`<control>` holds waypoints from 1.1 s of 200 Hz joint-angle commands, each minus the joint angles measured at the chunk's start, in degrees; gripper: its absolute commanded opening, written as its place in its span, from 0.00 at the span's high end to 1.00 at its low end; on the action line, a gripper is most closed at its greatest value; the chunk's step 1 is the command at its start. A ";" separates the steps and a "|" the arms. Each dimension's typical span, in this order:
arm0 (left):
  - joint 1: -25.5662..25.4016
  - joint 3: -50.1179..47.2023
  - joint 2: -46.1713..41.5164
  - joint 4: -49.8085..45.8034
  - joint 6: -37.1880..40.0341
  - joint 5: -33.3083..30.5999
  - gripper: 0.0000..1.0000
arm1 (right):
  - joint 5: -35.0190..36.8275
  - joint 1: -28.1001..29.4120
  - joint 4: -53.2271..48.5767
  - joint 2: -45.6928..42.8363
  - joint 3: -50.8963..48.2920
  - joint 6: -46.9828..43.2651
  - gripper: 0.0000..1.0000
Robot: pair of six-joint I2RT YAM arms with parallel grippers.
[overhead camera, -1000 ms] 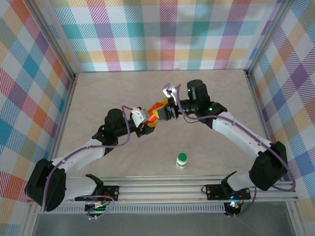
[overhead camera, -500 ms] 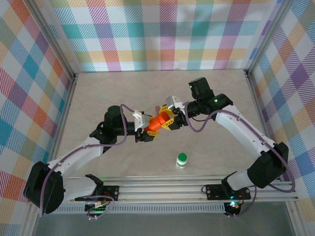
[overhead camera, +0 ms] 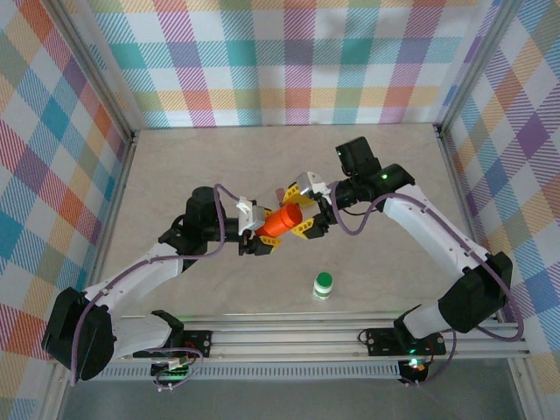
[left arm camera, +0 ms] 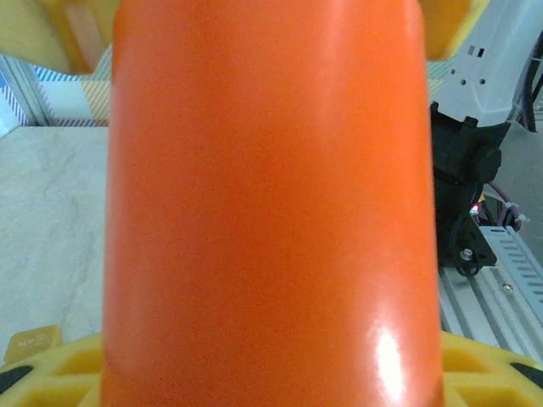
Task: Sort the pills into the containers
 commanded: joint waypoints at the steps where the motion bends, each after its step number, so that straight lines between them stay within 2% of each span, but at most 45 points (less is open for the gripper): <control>1: 0.54 0.11 -0.45 1.05 1.00 0.71 1.00 | -2.03 -0.27 -0.85 0.07 1.64 0.35 0.15; 23: 0.56 -0.28 -0.25 1.93 0.61 -1.01 1.00 | -0.81 -0.29 0.47 -0.76 1.47 2.80 0.05; 45: 0.56 -0.97 -0.15 3.81 -0.42 -5.27 1.00 | 2.25 -0.38 5.77 -2.59 -0.21 9.31 0.00; 70: 0.56 -2.59 -0.35 7.96 -2.92 -15.09 1.00 | 11.24 -0.38 18.42 -4.92 -2.19 27.52 0.01; 95: 0.51 -3.56 0.03 10.94 -3.77 -22.85 1.00 | 21.88 -0.36 26.31 -4.37 -0.41 49.07 0.01; 111: 0.56 -3.79 0.53 12.56 -4.65 -25.61 1.00 | 27.78 -0.29 26.66 -2.39 2.02 61.69 0.01; 136: 0.56 -4.50 0.86 15.36 -6.00 -29.04 1.00 | 33.38 0.68 21.96 1.64 6.67 76.65 0.07; 167: 0.49 -4.46 1.83 15.67 -5.81 -31.56 1.00 | 41.60 5.83 18.07 4.87 10.53 80.46 0.09; 220: 0.48 -5.45 1.64 17.62 -6.44 -34.15 1.00 | 46.07 8.13 18.14 7.44 10.57 83.39 0.11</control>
